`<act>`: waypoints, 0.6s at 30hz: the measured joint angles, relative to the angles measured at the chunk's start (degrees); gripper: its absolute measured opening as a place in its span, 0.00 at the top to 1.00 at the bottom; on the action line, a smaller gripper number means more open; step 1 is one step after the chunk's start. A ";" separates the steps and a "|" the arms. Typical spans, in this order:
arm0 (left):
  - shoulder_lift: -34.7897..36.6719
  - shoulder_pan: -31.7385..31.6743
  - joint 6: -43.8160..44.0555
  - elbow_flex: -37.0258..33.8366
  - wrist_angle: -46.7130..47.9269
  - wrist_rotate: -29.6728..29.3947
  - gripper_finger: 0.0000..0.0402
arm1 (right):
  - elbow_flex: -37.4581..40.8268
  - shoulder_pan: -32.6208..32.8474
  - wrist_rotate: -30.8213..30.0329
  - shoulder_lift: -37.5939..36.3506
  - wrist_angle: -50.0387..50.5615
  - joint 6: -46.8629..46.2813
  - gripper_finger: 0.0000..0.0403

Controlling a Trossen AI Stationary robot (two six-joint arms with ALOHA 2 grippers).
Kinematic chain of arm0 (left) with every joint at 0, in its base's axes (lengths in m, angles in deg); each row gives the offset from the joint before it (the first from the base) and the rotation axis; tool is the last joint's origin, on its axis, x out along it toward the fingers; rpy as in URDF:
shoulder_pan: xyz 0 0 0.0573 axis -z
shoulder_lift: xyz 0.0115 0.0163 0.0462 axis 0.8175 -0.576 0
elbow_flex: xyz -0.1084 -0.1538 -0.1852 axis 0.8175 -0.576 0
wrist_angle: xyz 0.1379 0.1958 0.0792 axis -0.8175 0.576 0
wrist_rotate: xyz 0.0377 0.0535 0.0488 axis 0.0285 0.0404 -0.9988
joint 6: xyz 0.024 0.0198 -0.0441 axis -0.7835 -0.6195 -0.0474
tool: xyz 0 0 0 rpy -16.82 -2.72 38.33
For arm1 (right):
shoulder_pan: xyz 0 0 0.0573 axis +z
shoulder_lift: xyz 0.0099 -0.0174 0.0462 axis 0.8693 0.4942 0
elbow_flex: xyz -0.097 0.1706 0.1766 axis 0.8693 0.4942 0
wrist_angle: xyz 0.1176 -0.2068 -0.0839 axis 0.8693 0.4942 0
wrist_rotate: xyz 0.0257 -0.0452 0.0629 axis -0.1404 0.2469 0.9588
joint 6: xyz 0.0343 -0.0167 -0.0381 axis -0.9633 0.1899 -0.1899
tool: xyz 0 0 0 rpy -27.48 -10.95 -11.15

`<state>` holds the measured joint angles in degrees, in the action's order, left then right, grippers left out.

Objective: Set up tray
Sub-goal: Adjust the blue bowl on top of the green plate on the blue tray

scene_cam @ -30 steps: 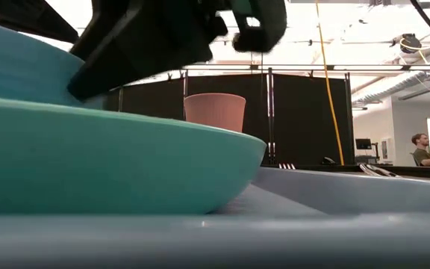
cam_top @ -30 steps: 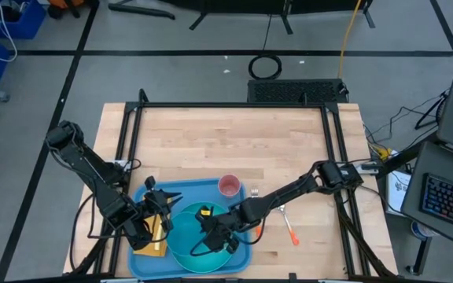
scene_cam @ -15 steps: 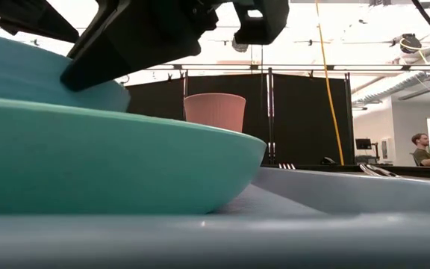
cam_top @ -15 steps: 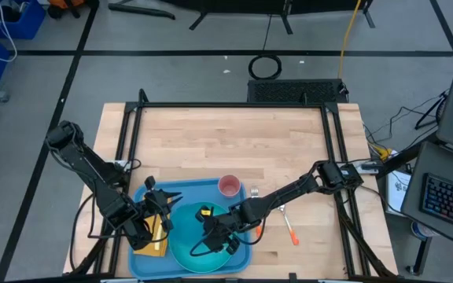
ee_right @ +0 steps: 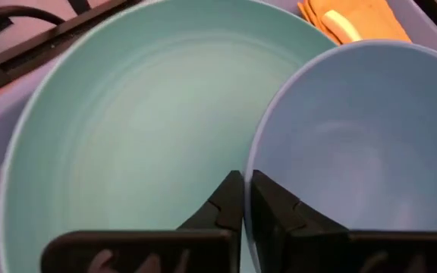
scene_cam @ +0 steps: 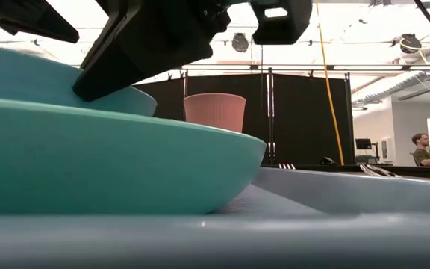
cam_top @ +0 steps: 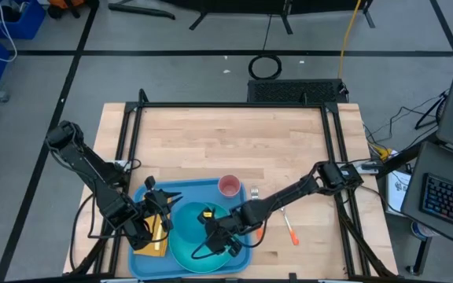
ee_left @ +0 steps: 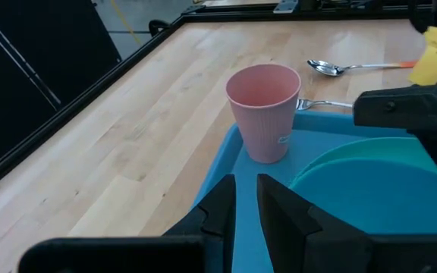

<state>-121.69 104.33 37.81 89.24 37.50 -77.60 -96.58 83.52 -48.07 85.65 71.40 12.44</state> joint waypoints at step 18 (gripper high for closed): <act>0.02 0.00 0.11 0.00 0.06 0.03 0.84 | 0.02 2.34 1.22 -2.44 4.94 -7.05 0.99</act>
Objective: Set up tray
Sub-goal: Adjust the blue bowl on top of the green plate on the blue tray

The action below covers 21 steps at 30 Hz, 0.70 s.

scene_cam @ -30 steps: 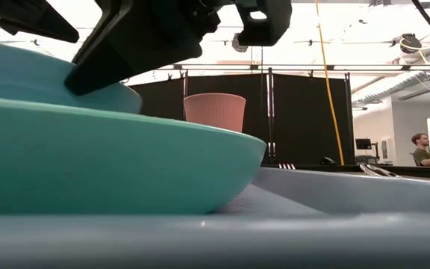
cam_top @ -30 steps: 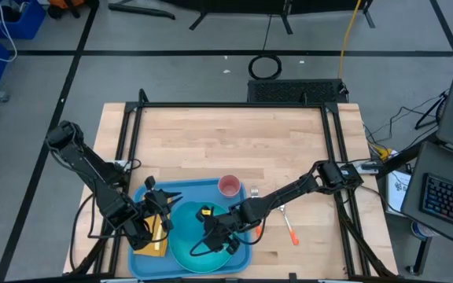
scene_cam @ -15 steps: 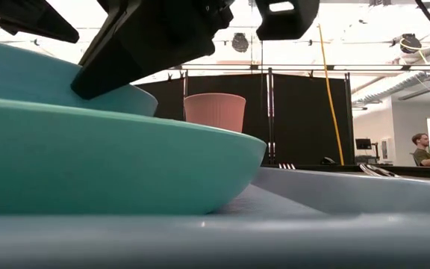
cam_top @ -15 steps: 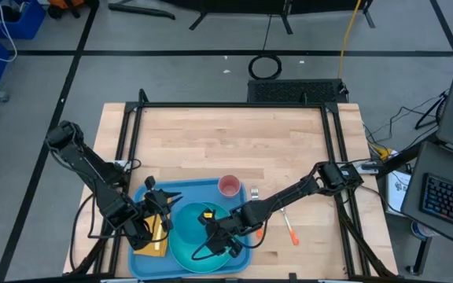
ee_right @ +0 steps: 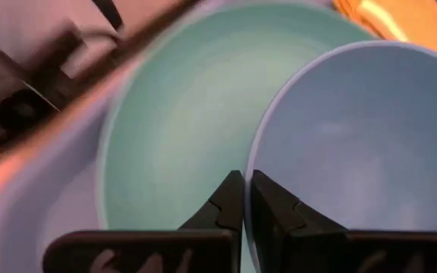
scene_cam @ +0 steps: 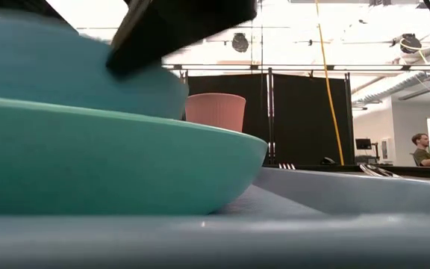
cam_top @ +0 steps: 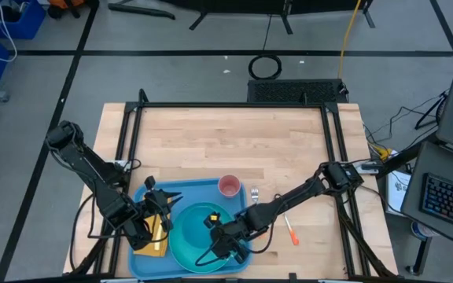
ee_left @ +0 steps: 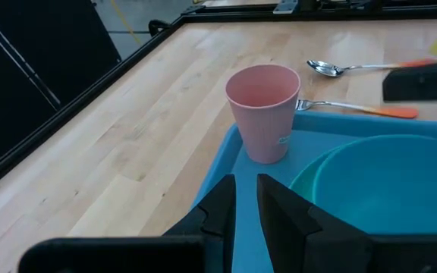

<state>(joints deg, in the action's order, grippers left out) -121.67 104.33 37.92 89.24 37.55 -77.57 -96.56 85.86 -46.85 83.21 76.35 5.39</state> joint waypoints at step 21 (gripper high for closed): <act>-0.02 0.00 0.02 0.00 -0.01 0.30 0.84 | 0.00 0.68 4.94 -0.97 2.09 -6.31 0.97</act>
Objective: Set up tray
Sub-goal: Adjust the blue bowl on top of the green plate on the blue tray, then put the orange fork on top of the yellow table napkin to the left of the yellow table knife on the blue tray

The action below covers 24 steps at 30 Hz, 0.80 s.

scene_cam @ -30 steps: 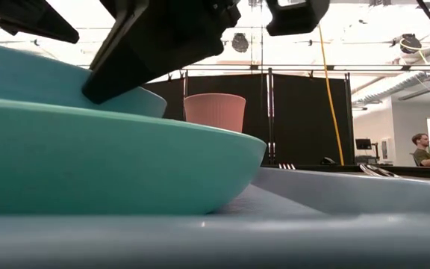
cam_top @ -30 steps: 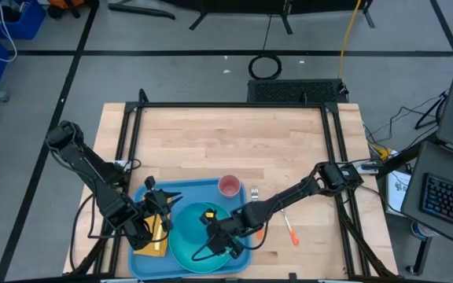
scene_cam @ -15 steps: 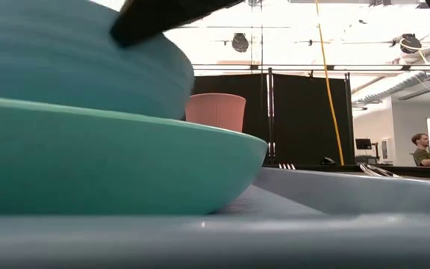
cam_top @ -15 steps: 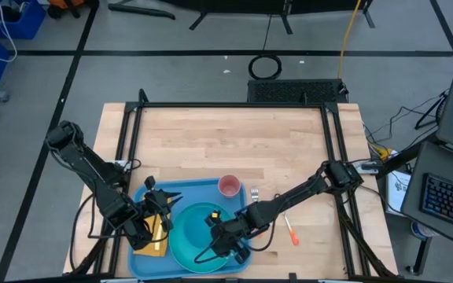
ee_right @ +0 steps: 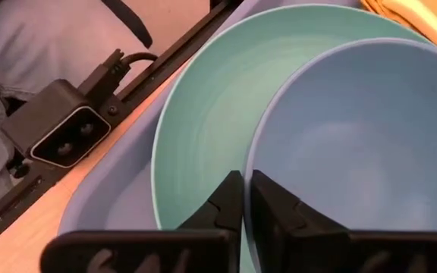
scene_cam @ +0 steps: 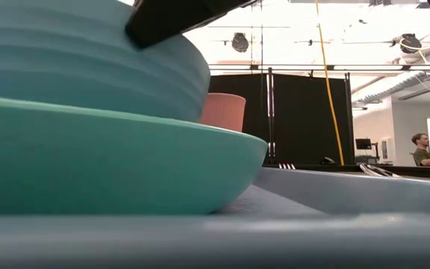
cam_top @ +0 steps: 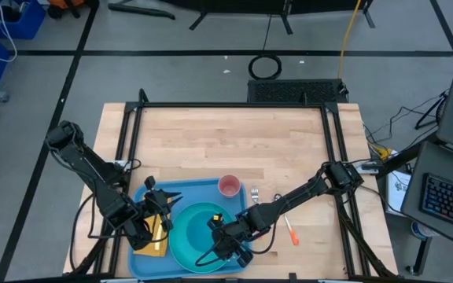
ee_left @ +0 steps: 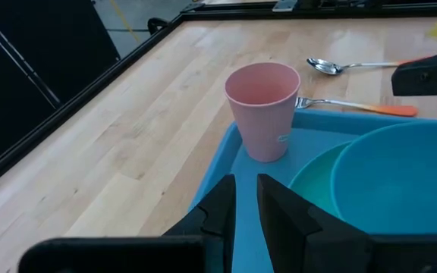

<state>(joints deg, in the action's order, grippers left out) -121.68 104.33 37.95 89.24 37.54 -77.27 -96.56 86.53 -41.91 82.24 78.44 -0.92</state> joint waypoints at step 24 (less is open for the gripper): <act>-0.01 0.00 0.15 0.00 0.01 0.80 0.84 | -0.02 2.80 -6.19 -3.43 -1.56 -9.28 0.77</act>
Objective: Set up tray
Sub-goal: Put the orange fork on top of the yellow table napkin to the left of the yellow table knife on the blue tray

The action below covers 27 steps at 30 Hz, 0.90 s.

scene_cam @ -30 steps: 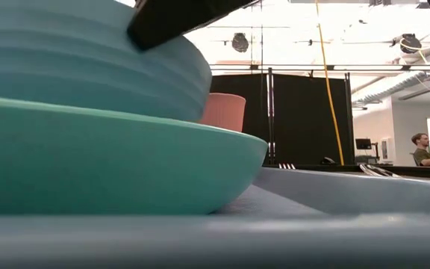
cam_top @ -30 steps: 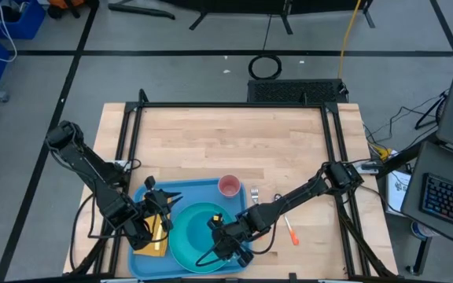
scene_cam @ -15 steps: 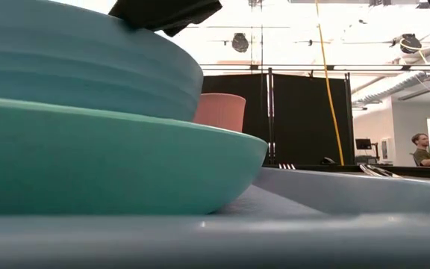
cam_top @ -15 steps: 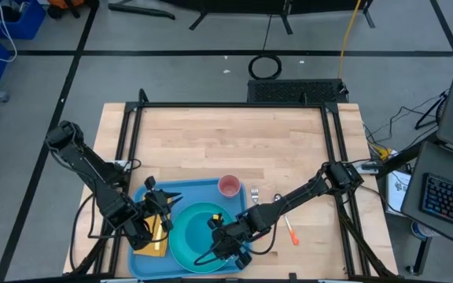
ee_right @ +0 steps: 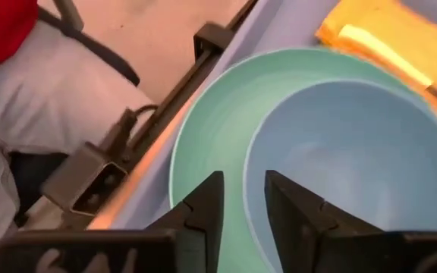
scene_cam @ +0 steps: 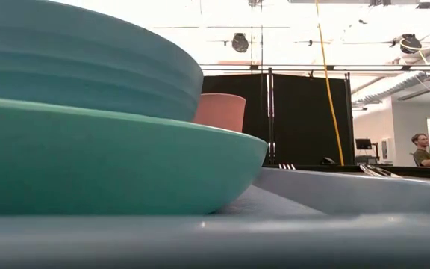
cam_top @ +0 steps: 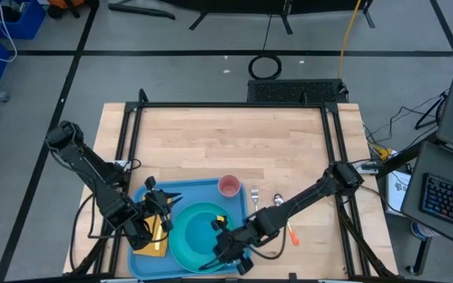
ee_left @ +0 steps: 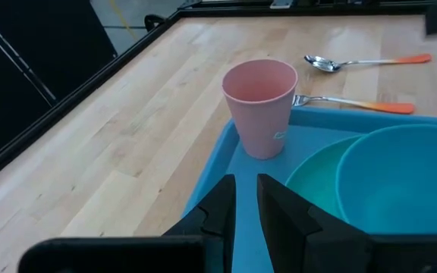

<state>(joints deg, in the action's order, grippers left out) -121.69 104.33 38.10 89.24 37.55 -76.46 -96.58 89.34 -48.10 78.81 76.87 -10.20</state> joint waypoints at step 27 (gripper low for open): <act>-0.13 -0.02 0.00 0.00 -0.36 -0.04 0.84 | 48.67 -1.93 -20.20 -29.26 -16.88 -53.37 0.84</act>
<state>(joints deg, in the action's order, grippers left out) -121.82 104.30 38.10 89.24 37.18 -76.51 -47.92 87.41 -68.30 49.55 59.99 -63.57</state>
